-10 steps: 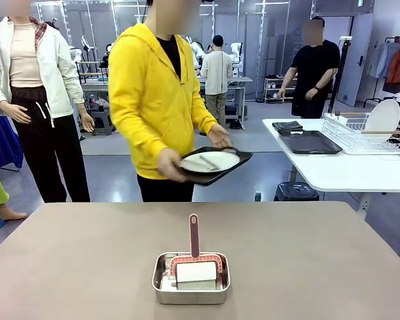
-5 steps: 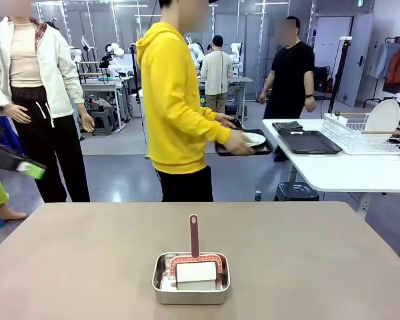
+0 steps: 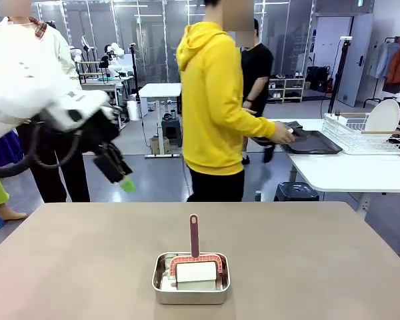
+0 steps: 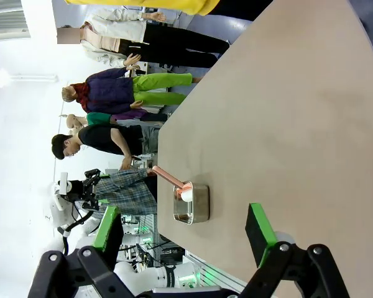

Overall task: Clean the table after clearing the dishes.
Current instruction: When the right (or left) Handle tray is removed, use the right hand (or left hand) to clean the right (or left) side of the table with the Lint Roller.

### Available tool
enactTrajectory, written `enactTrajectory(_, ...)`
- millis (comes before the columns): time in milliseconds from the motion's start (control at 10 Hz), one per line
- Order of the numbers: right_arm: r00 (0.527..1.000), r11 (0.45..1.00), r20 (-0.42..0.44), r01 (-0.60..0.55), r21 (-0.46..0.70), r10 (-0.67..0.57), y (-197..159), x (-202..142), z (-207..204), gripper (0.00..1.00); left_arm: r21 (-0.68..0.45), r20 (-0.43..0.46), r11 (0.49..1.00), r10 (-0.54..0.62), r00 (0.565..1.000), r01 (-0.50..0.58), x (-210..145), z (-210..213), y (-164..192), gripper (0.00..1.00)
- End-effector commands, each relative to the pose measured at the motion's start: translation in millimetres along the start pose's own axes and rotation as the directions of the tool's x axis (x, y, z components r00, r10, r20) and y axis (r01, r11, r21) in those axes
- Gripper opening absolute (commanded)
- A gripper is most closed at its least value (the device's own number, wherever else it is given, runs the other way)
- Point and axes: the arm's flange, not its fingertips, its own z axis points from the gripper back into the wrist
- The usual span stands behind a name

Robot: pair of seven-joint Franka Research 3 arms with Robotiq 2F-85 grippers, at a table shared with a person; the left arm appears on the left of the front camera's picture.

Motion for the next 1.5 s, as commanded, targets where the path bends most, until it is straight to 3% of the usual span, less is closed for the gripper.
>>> enactTrajectory(0, 1.0, 1.0, 0.001, -0.011, 0.011, 0.011, 2, 1, 1, 1.0, -0.017, -0.146, 0.997, -0.08, 0.986, 0.079, 35, -15, 16, 1.0)
enactTrajectory(200, 1.0, 1.0, 0.001, -0.011, 0.011, 0.011, 2, 1, 1, 1.0, -0.073, -0.306, 0.977, -0.212, 0.928, 0.199, 76, -55, 7, 1.0)
enactTrajectory(500, 1.0, 1.0, 0.001, -0.011, 0.011, 0.011, 2, 1, 1, 1.0, -0.092, -0.411, 0.957, -0.287, 0.865, 0.274, 117, -104, 9, 1.0)
enactTrajectory(600, 1.0, 1.0, 0.001, -0.011, 0.011, 0.011, 2, 1, 1, 1.0, -0.128, -0.412, 0.971, -0.236, 0.88, 0.201, 119, -103, 2, 1.0)
enactTrajectory(700, 1.0, 1.0, 0.001, -0.011, 0.011, 0.011, 2, 1, 1, 1.0, -0.101, -0.367, 0.956, -0.292, 0.883, 0.274, 103, -106, -1, 1.0)
enactTrajectory(1400, 1.0, 1.0, 0.001, -0.011, 0.011, 0.011, 2, 1, 1, 1.0, -0.129, -0.368, 0.955, -0.295, 0.882, 0.265, 111, -114, 13, 1.0)
